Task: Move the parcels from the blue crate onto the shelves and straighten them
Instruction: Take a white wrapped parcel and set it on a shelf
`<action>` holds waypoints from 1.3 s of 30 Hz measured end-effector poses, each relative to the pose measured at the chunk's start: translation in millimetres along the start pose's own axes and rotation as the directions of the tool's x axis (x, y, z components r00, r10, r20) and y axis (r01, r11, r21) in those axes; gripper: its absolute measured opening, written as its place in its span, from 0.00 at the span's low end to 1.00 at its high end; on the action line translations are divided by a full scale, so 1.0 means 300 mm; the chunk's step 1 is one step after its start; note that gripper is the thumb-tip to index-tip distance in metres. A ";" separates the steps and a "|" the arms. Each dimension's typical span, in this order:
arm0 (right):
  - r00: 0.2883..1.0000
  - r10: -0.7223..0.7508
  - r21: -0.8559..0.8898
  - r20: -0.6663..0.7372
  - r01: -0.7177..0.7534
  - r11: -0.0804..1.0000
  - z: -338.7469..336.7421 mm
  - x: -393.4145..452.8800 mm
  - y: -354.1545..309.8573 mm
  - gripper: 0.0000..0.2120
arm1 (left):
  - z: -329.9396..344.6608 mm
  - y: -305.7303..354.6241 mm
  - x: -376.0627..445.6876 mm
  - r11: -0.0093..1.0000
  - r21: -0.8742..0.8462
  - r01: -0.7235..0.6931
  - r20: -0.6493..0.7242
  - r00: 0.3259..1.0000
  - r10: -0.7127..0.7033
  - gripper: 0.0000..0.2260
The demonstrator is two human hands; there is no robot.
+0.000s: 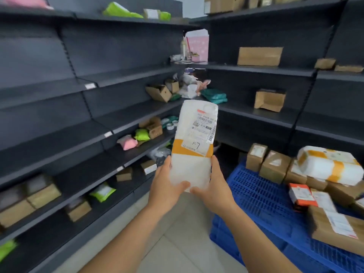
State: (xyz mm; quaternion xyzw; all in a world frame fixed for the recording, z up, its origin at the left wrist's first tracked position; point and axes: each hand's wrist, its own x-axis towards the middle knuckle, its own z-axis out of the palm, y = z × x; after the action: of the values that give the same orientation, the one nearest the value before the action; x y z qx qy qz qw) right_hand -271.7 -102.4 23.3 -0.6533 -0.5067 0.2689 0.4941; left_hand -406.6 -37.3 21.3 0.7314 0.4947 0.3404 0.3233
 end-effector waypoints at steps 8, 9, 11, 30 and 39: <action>0.972 -0.204 -0.017 0.115 0.207 0.978 0.447 0.019 -0.288 0.44 | -0.478 -0.240 -0.022 0.999 0.011 0.048 -0.189 0.981 -0.045 0.35; 0.967 -0.220 -0.022 0.130 0.224 0.974 0.501 0.015 -0.317 0.44 | -0.535 -0.267 -0.032 0.999 0.015 0.050 -0.204 0.978 -0.046 0.35; 0.959 -0.233 -0.015 0.164 0.239 0.971 0.610 0.002 -0.372 0.43 | -0.650 -0.320 -0.054 0.998 0.018 0.064 -0.234 0.971 -0.058 0.35; 0.801 -0.185 -0.117 0.569 0.301 0.946 1.428 -0.027 -0.650 0.28 | -1.334 -0.791 -0.280 0.937 0.032 0.348 -0.419 0.856 -0.303 0.26; 0.726 -0.136 -0.142 0.675 0.309 0.940 1.722 0.215 -0.647 0.30 | -1.458 -0.997 -0.058 0.854 0.090 0.513 -0.470 0.777 -0.418 0.31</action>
State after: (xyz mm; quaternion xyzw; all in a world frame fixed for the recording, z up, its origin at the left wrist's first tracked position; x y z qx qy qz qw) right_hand -766.8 149.8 21.4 -0.5069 -0.7516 0.3543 0.2296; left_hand -919.8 96.0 20.7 0.5210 0.7535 0.3482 0.1988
